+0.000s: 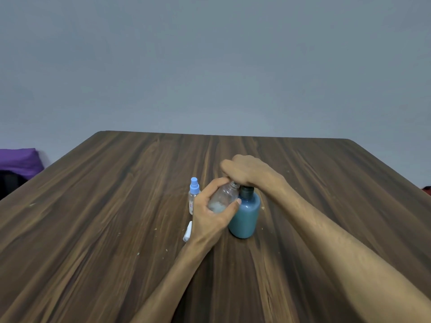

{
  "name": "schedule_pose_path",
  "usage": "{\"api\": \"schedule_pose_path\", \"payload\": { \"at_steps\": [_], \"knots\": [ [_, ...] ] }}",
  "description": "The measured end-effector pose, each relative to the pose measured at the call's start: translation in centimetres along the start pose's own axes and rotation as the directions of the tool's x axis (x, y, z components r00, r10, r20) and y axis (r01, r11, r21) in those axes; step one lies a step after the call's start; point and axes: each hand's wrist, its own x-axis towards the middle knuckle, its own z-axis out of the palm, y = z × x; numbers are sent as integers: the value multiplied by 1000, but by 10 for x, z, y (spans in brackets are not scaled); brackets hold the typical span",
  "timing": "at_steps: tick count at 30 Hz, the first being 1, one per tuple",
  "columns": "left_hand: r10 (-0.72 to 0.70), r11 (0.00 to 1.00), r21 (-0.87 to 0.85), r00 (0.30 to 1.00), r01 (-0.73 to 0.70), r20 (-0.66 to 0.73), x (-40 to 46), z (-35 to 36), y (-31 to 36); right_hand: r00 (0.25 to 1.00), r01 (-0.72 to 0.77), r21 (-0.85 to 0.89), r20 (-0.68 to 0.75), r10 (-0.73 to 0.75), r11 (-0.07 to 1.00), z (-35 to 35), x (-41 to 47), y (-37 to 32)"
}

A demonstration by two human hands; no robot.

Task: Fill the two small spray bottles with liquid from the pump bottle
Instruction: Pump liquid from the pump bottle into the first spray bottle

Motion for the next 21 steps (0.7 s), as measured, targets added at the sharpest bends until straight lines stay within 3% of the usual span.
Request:
{"api": "schedule_pose_path", "payload": {
  "at_steps": [9,21],
  "knots": [
    [29,1000,5,1000,-29,-8,1,-4,-3,1000,-13,-32,14,13,999,-2,-2,-4],
    [48,999,4,999,-48,9,3,-6,-9,999,-4,63,-33,6,998,-8,-4,-3]
  ]
}}
